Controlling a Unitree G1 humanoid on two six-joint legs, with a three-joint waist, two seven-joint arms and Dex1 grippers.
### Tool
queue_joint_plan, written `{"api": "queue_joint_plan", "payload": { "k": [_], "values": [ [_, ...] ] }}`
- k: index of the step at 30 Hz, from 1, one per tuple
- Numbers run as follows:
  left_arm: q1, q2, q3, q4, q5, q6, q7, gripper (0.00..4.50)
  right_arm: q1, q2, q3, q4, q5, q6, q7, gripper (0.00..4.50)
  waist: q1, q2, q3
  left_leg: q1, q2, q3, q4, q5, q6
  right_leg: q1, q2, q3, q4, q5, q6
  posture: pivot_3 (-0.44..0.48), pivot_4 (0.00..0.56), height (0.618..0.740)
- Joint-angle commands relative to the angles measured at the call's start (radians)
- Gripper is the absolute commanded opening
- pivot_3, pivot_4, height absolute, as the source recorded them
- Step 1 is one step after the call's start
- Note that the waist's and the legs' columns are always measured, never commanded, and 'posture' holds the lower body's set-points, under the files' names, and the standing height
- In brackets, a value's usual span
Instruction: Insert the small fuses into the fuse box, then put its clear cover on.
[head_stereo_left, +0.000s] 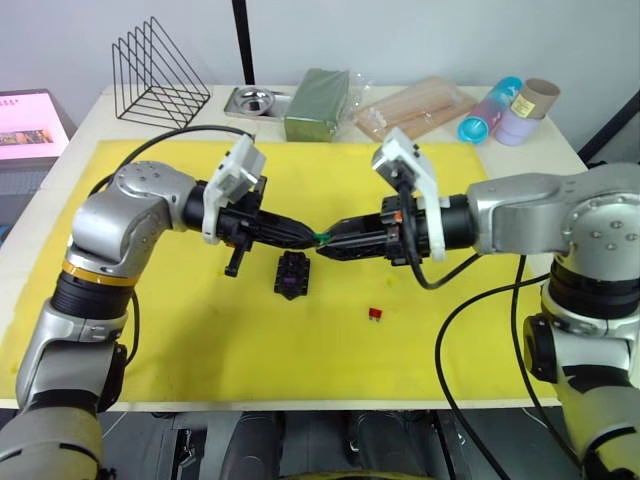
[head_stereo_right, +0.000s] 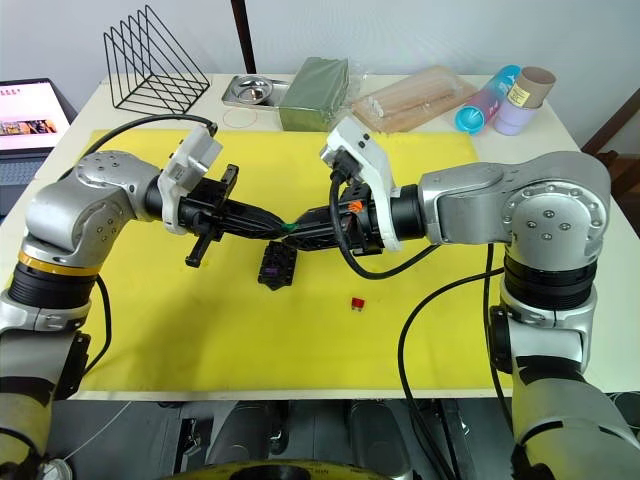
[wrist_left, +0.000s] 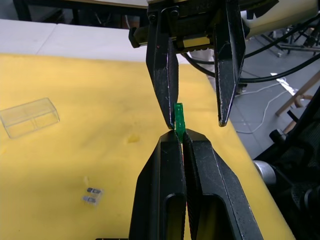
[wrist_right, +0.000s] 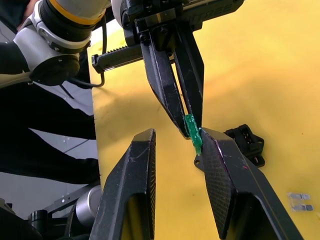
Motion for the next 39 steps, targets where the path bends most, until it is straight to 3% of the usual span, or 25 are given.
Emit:
{"api": "queue_joint_plan", "payload": {
  "k": [1, 21, 27, 38, 39],
  "values": [
    [-0.015, 0.008, 0.006, -0.031, 0.004, -0.009, -0.002, 0.00, 0.002, -0.018, -0.008, -0.028, 0.000, -0.023, 0.012, 1.40, 0.000, 0.000, 0.000, 0.000, 0.000, 0.000, 0.000, 0.000, 0.000, 0.000, 0.000, 0.000, 0.000, 0.000, 0.000, 0.000, 0.150, 0.740],
    [-0.004, 0.010, 0.004, -0.037, 0.017, -0.017, -0.008, 0.00, 0.000, -0.039, 0.009, -0.027, -0.015, -0.052, 0.034, 1.40, 0.000, 0.000, 0.000, 0.000, 0.000, 0.000, 0.000, 0.000, 0.000, 0.000, 0.000, 0.000, 0.000, 0.000, 0.000, 0.000, 0.150, 0.740],
    [0.002, 0.012, -0.002, -0.037, 0.026, -0.029, -0.013, 0.00, -0.002, -0.038, 0.008, -0.029, -0.016, -0.052, 0.035, 0.03, 0.000, 0.000, 0.000, 0.000, 0.000, 0.000, 0.000, 0.000, 0.000, 0.000, 0.000, 0.000, 0.000, 0.000, 0.000, 0.000, 0.150, 0.740],
    [-0.016, 0.017, -0.024, -0.014, 0.059, -0.006, 0.020, 0.00, -0.005, -0.037, 0.009, -0.033, -0.018, -0.052, 0.037, 0.03, 0.000, 0.000, 0.000, 0.000, 0.000, 0.000, 0.000, 0.000, 0.000, 0.000, 0.000, 0.000, 0.000, 0.000, 0.000, 0.000, 0.150, 0.740],
    [-0.027, 0.019, -0.030, -0.007, 0.064, 0.015, 0.030, 0.23, -0.004, -0.038, 0.013, -0.034, -0.023, -0.055, 0.039, 0.01, 0.000, 0.000, 0.000, 0.000, 0.000, 0.000, 0.000, 0.000, 0.000, 0.000, 0.000, 0.000, 0.000, 0.000, 0.000, 0.000, 0.150, 0.740]
  ]
}}
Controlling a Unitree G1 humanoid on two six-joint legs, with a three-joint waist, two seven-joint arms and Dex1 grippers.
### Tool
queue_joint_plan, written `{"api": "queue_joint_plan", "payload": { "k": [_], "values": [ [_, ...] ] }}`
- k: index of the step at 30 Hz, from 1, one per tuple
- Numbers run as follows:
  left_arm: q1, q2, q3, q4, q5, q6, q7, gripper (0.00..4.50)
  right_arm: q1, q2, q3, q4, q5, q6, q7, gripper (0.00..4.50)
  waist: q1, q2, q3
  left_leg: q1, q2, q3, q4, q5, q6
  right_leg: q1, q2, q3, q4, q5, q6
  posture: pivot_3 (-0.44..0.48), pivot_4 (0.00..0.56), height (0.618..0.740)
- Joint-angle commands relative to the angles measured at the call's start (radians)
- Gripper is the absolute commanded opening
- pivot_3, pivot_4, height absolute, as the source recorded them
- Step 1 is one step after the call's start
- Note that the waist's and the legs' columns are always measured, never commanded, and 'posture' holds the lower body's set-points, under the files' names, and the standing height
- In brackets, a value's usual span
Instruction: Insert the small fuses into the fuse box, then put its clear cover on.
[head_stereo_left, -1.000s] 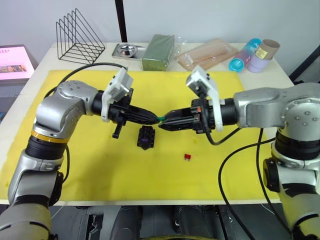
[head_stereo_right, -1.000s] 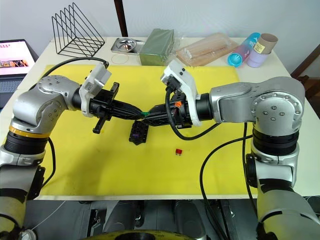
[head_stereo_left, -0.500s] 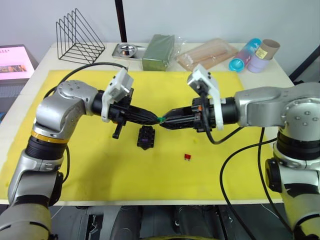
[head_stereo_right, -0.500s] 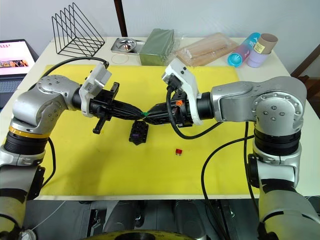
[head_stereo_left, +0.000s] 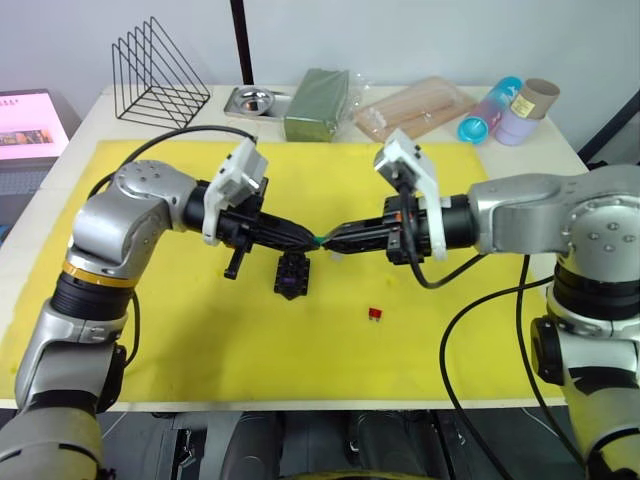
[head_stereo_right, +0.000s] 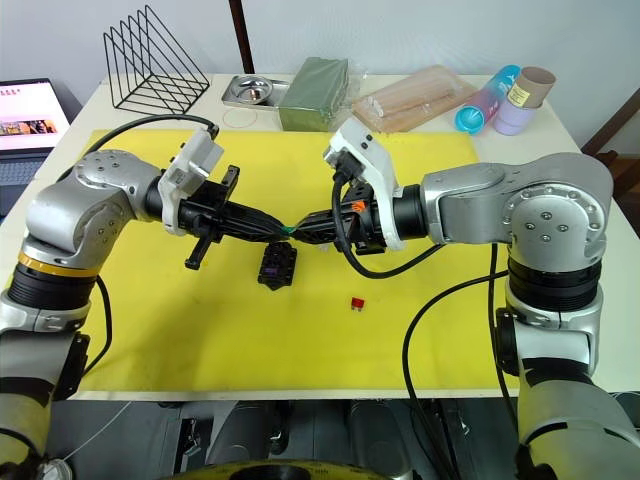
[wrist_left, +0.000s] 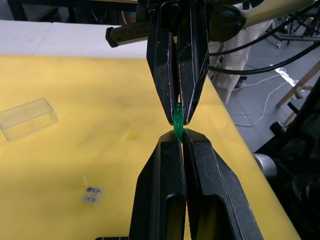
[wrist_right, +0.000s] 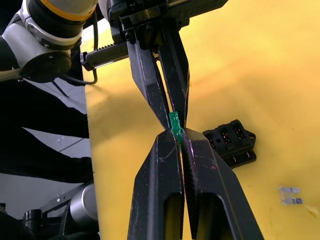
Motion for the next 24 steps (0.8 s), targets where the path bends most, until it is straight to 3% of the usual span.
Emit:
{"api": "queue_joint_plan", "payload": {
  "k": [1, 7, 13, 19, 24],
  "values": [
    [-0.033, 0.016, -0.017, 0.010, 0.033, 0.049, 0.040, 0.49, -0.011, -0.008, -0.014, -0.034, 0.005, -0.025, 0.017, 0.00, 0.000, 0.000, 0.000, 0.000, 0.000, 0.000, 0.000, 0.000, 0.000, 0.000, 0.000, 0.000, 0.000, 0.000, 0.000, 0.000, 0.150, 0.740],
    [-0.035, 0.079, -0.016, 0.021, 0.049, 0.057, -0.010, 2.42, 0.001, -0.055, 0.061, -0.068, -0.091, -0.101, 0.089, 0.00, -0.002, 0.000, 0.000, 0.000, 0.000, 0.000, 0.000, 0.000, 0.000, 0.000, 0.001, 0.000, 0.000, 0.000, 0.000, 0.000, 0.150, 0.740],
    [0.026, 0.193, -0.042, 0.076, 0.129, -0.054, -0.102, 4.45, 0.054, -0.126, 0.253, -0.099, -0.368, -0.411, 0.273, 0.00, -0.004, 0.000, 0.000, 0.000, 0.000, 0.001, -0.001, 0.000, 0.000, -0.001, 0.002, 0.000, 0.000, 0.000, 0.000, 0.000, 0.150, 0.740],
    [0.110, 0.225, -0.061, 0.188, 0.233, -0.182, -0.118, 4.45, 0.090, -0.061, 0.369, -0.017, -0.546, -0.620, 0.378, 0.00, -0.002, 0.000, 0.000, 0.000, 0.000, 0.001, -0.001, 0.000, 0.000, -0.001, 0.002, 0.000, 0.000, 0.000, 0.000, 0.000, 0.150, 0.740],
    [0.160, 0.207, -0.057, 0.178, 0.273, -0.251, -0.097, 4.45, 0.121, 0.008, 0.441, 0.051, -0.654, -0.710, 0.414, 0.00, 0.003, 0.000, 0.000, -0.001, 0.001, 0.001, 0.000, 0.000, 0.000, -0.001, 0.002, 0.000, 0.000, 0.000, -0.001, 0.000, 0.150, 0.740]
  ]
}}
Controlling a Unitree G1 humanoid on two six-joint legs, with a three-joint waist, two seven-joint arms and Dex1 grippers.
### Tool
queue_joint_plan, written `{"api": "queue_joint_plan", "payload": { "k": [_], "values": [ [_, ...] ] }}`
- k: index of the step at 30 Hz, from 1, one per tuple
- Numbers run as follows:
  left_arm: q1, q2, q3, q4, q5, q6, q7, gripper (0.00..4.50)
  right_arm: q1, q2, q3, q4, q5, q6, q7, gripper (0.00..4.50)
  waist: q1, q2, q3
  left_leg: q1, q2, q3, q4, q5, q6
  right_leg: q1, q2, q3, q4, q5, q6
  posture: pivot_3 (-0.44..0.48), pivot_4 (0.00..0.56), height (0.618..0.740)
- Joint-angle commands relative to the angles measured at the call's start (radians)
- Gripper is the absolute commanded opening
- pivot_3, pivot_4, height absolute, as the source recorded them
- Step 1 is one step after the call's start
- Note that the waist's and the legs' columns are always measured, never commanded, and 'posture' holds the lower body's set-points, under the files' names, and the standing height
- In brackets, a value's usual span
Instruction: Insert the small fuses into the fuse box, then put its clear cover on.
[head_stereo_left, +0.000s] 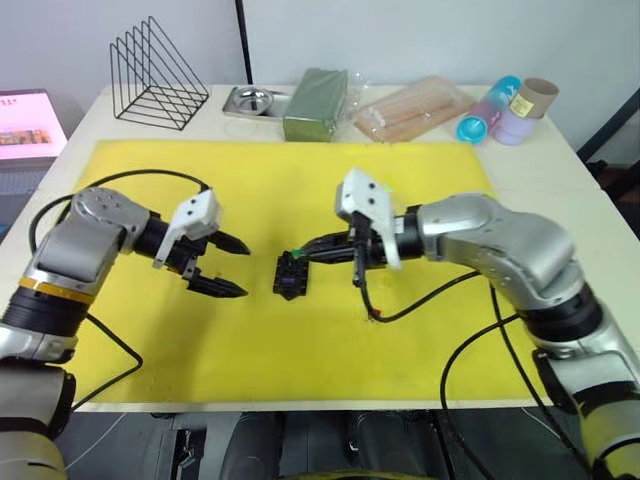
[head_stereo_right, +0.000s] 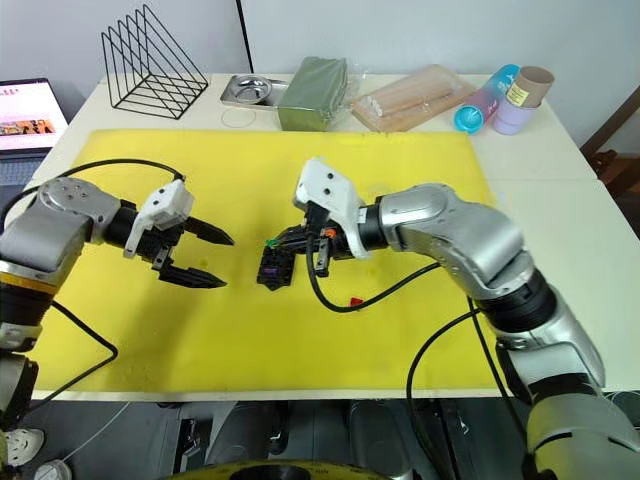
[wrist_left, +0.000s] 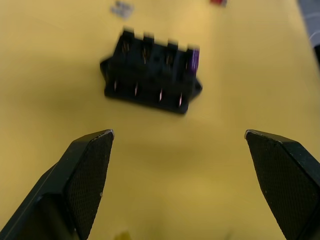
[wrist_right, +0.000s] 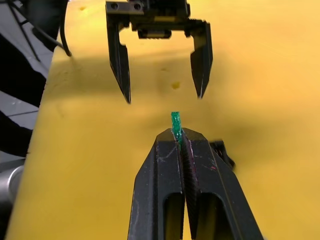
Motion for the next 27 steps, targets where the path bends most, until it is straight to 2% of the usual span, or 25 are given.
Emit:
{"api": "queue_joint_plan", "payload": {
  "k": [1, 11, 27],
  "values": [
    [0.014, -0.012, 0.019, -0.024, 0.017, -0.058, 0.017, 4.45, 0.014, 0.040, 0.022, 0.031, -0.072, -0.069, 0.025, 0.00, 0.001, 0.000, 0.000, 0.000, 0.000, 0.000, 0.000, 0.000, 0.000, 0.000, 0.000, 0.000, 0.000, 0.000, 0.000, 0.000, 0.150, 0.740],
    [0.038, -0.052, 0.007, -0.070, 0.034, -0.062, 0.043, 4.45, 0.045, 0.119, 0.040, 0.119, -0.179, -0.125, 0.058, 0.00, -0.001, 0.000, 0.000, 0.000, 0.000, 0.000, 0.001, 0.000, 0.000, 0.000, 0.000, 0.000, 0.000, 0.000, 0.000, 0.000, 0.150, 0.740],
    [0.040, -0.099, -0.005, -0.083, 0.059, -0.076, 0.067, 4.45, 0.077, 0.164, 0.025, 0.161, -0.243, -0.136, 0.075, 0.00, -0.001, 0.000, 0.000, 0.000, 0.000, 0.000, 0.001, 0.000, 0.000, 0.000, 0.000, 0.000, 0.001, 0.000, 0.000, 0.000, 0.150, 0.740]
  ]
}}
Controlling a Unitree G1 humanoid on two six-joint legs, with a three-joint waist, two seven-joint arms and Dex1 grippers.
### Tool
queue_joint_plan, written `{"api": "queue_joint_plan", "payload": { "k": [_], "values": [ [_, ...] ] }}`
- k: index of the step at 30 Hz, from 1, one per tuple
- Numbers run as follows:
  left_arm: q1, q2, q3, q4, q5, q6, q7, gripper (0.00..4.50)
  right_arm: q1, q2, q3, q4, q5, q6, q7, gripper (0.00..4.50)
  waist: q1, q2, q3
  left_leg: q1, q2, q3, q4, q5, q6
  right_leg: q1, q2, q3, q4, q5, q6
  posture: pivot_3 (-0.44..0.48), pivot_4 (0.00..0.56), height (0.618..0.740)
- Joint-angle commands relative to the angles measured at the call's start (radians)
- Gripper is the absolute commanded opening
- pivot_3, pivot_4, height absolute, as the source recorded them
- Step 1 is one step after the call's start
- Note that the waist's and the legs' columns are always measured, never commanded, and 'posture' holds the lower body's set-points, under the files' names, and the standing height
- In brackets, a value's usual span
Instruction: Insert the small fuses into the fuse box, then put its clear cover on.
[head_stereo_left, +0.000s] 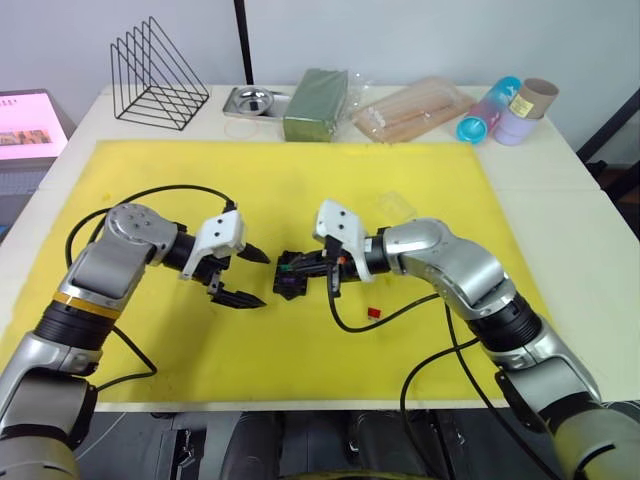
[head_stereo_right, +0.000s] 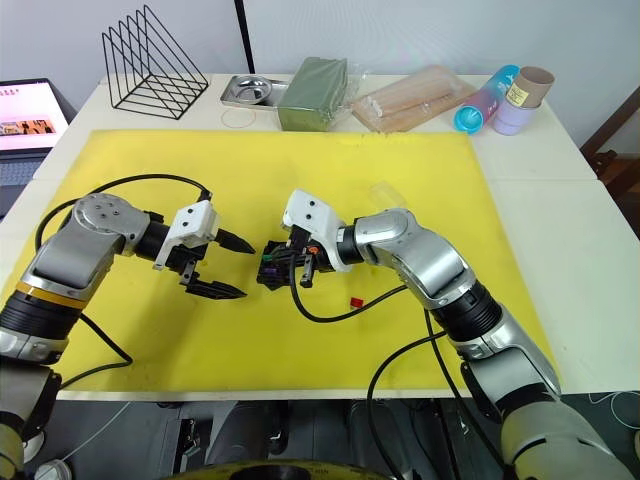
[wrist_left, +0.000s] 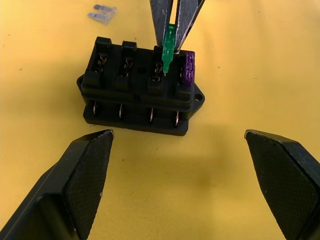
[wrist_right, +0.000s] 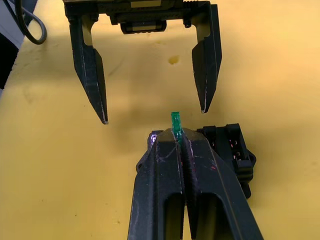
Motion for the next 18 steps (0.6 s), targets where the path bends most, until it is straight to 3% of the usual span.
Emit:
{"api": "queue_joint_plan", "payload": {
  "k": [1, 18],
  "values": [
    [0.000, -0.002, 0.008, -0.020, -0.001, -0.019, -0.001, 4.45, 0.000, 0.013, -0.030, -0.014, -0.010, -0.018, 0.006, 0.00, 0.000, 0.000, 0.000, 0.000, 0.000, 0.000, 0.000, 0.000, 0.000, 0.000, 0.000, 0.000, 0.000, 0.000, 0.000, 0.000, 0.150, 0.740],
    [-0.004, -0.015, 0.020, -0.006, 0.003, -0.043, 0.014, 4.45, 0.009, 0.022, -0.037, 0.012, -0.044, -0.039, 0.020, 0.00, 0.000, 0.000, 0.000, 0.000, 0.000, 0.000, 0.000, 0.000, 0.000, 0.000, 0.000, 0.000, 0.001, 0.000, 0.000, 0.000, 0.150, 0.740]
  ]
}}
